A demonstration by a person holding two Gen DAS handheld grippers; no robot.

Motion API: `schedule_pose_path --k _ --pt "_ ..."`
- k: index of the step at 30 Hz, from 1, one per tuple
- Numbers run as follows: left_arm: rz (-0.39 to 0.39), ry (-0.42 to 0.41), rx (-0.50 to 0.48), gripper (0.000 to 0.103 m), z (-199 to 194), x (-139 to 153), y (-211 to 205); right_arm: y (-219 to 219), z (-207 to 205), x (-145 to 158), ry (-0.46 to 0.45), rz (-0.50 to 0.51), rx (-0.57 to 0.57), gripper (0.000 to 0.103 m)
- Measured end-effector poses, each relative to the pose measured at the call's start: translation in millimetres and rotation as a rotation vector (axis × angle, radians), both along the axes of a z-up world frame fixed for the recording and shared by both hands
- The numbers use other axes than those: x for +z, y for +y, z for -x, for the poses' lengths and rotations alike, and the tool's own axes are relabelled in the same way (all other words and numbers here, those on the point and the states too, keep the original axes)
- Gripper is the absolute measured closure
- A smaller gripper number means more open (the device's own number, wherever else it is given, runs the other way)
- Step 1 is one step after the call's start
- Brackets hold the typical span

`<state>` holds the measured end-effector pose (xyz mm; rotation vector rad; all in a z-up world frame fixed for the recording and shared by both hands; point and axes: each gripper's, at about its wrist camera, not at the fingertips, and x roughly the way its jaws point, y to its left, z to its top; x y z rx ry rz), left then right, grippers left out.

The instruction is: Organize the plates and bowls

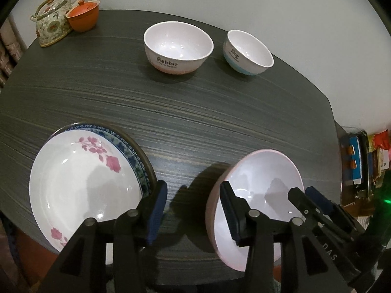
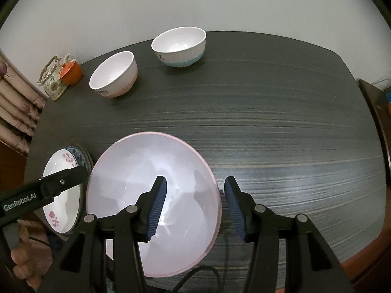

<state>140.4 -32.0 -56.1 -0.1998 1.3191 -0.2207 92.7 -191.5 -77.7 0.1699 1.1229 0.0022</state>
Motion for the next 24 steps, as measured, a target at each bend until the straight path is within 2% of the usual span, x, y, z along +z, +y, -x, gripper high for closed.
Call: schedule_pose_path --k 7,12,24 --pt "-0.037 -0.048 0.019 0.057 -9 6 11 5 -12 6 -0.008 0.007 0.013 0.056" --pt "-0.104 -0.105 0.028 0.057 -17 11 22 16 -26 13 -0.027 0.009 0.055 0.056" --pt "-0.118 -0.094 0.093 0.057 -51 4 52 41 -75 23 -0.021 0.019 0.146 0.056"
